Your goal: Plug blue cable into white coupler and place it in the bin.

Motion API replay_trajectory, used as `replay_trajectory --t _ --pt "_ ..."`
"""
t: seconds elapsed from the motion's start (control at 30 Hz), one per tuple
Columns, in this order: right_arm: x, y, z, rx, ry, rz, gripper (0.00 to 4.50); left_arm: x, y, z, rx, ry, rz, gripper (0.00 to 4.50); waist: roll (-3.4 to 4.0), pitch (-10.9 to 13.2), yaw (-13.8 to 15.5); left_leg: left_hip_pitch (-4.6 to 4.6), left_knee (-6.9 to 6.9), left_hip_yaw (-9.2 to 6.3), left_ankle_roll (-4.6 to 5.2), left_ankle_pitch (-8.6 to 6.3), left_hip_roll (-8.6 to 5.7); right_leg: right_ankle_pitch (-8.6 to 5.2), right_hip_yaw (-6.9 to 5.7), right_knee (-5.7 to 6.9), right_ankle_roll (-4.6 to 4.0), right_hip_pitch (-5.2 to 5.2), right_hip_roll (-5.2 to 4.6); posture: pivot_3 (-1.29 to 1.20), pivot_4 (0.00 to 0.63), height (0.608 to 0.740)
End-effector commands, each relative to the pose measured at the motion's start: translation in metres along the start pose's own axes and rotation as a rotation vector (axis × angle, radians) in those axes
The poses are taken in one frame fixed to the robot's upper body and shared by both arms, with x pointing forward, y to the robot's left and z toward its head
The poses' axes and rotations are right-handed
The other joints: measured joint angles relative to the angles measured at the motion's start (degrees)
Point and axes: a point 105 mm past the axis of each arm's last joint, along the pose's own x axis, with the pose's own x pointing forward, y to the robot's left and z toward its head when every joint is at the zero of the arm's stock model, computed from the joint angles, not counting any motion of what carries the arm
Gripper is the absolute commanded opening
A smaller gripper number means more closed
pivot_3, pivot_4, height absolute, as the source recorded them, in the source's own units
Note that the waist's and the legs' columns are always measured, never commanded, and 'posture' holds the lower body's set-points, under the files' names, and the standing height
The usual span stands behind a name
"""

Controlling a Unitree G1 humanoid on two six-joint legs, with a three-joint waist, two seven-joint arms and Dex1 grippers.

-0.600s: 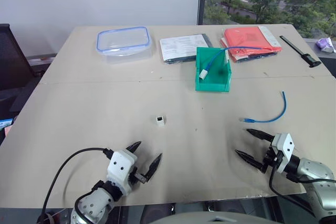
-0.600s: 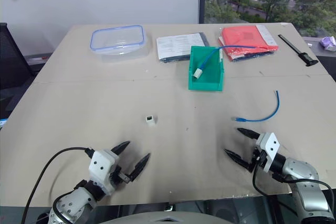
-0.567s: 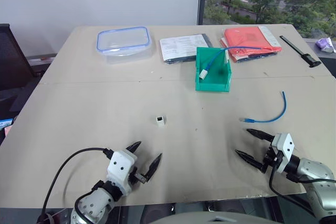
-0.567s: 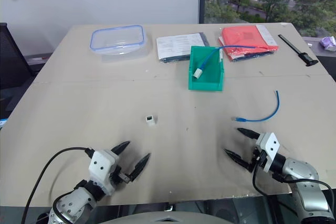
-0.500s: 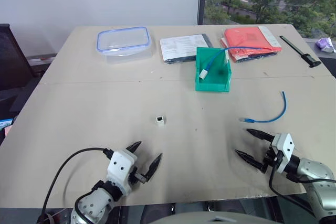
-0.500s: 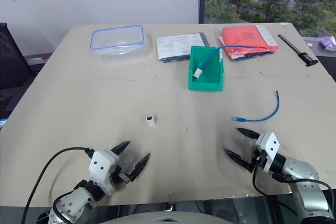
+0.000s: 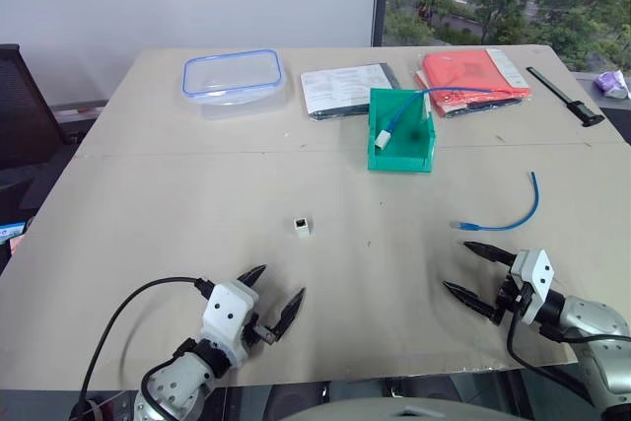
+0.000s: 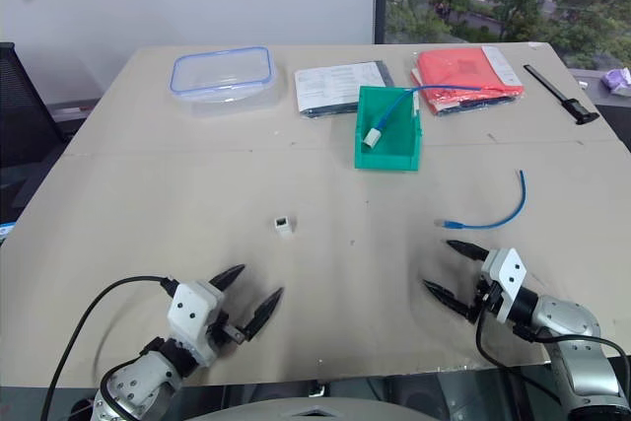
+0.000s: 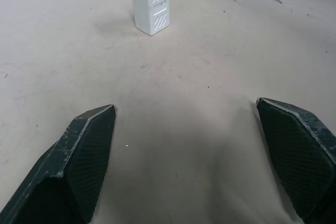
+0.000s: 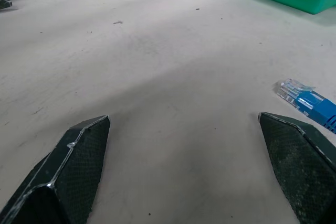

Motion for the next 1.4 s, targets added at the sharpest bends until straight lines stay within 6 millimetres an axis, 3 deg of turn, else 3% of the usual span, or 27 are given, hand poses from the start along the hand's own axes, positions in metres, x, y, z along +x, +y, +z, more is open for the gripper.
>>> replay_trajectory --t 0.03,0.1,0.27,0.4,0.6,0.7,0.83,1.0,1.17,1.4 --pt "-0.007 -0.016 0.022 -0.008 -0.057 -0.043 4.50 -0.001 -0.002 -0.004 0.008 0.030 -0.033 4.41 0.04 0.0 0.0 0.00 0.00 0.00 0.00 0.00 0.00 0.00 0.00 0.00 0.00 0.00 0.00 0.00 0.150 0.737" --pt "-0.010 -0.022 0.031 -0.031 -0.062 -0.032 4.50 0.001 0.000 0.005 0.025 0.011 -0.055 4.41 0.14 0.1 0.0 -0.01 0.02 0.00 0.00 0.00 -0.01 0.01 0.00 0.01 -0.01 0.00 0.00 0.00 0.150 0.737" --pt "-0.013 -0.049 0.056 -0.097 -0.011 0.001 4.50 0.013 -0.008 0.051 0.052 -0.065 -0.279 4.41 0.12 0.5 0.1 -0.06 0.14 -0.01 0.01 0.01 -0.02 0.03 -0.04 0.06 -0.03 -0.01 0.02 0.00 0.150 0.737" --pt "-0.007 -0.067 0.051 -0.146 0.103 0.044 4.50 0.022 -0.020 0.085 0.131 -0.060 -0.486 4.41 0.03 0.6 0.3 -0.15 0.17 -0.07 0.01 0.01 -0.03 0.05 -0.13 0.05 -0.05 -0.01 0.12 0.00 0.150 0.737" --pt "0.010 -0.072 0.043 -0.149 0.226 0.158 4.50 0.028 -0.033 0.112 0.213 -0.034 -0.672 4.41 0.04 0.7 0.0 -0.18 0.13 0.00 0.02 0.01 -0.10 0.16 -0.02 0.01 0.21 -0.01 0.41 0.00 0.150 0.737" --pt "0.013 -0.071 0.040 -0.134 0.253 0.195 4.50 0.028 -0.036 0.117 0.250 -0.007 -0.713 4.41 0.04 0.8 0.0 -0.18 0.13 -0.04 0.02 0.01 -0.10 0.16 -0.03 0.02 0.22 -0.01 0.43 0.00 0.150 0.737" --pt "0.014 -0.072 0.039 -0.130 0.263 0.201 2.68 0.030 -0.034 0.119 0.259 -0.009 -0.695 4.50 0.03 0.8 0.0 -0.18 0.14 -0.03 0.01 0.01 -0.11 0.16 -0.02 0.02 0.24 0.00 0.43 0.00 0.150 0.737" --pt "0.017 -0.070 0.040 -0.125 0.260 0.214 0.21 0.032 -0.029 0.106 0.257 0.018 -0.668 4.50 0.04 0.8 -0.1 -0.17 0.19 -0.01 0.01 0.01 -0.11 0.17 -0.01 0.09 0.24 0.00 0.43 0.00 0.150 0.737" --pt "0.026 -0.067 0.042 -0.159 0.260 0.243 0.09 0.036 -0.020 0.108 0.261 0.018 -0.658 4.50 0.05 0.8 -0.1 -0.16 0.27 -0.02 0.01 0.01 -0.12 0.20 -0.02 0.16 0.28 0.00 0.43 0.00 0.150 0.737" --pt "0.080 -0.037 0.065 -0.220 0.184 0.388 0.09 0.044 -0.006 0.131 0.294 -0.013 -0.651 4.50 0.05 0.9 -0.4 -0.15 0.35 0.00 0.01 0.02 -0.12 0.31 -0.12 0.18 0.45 0.00 0.47 0.00 0.150 0.737"
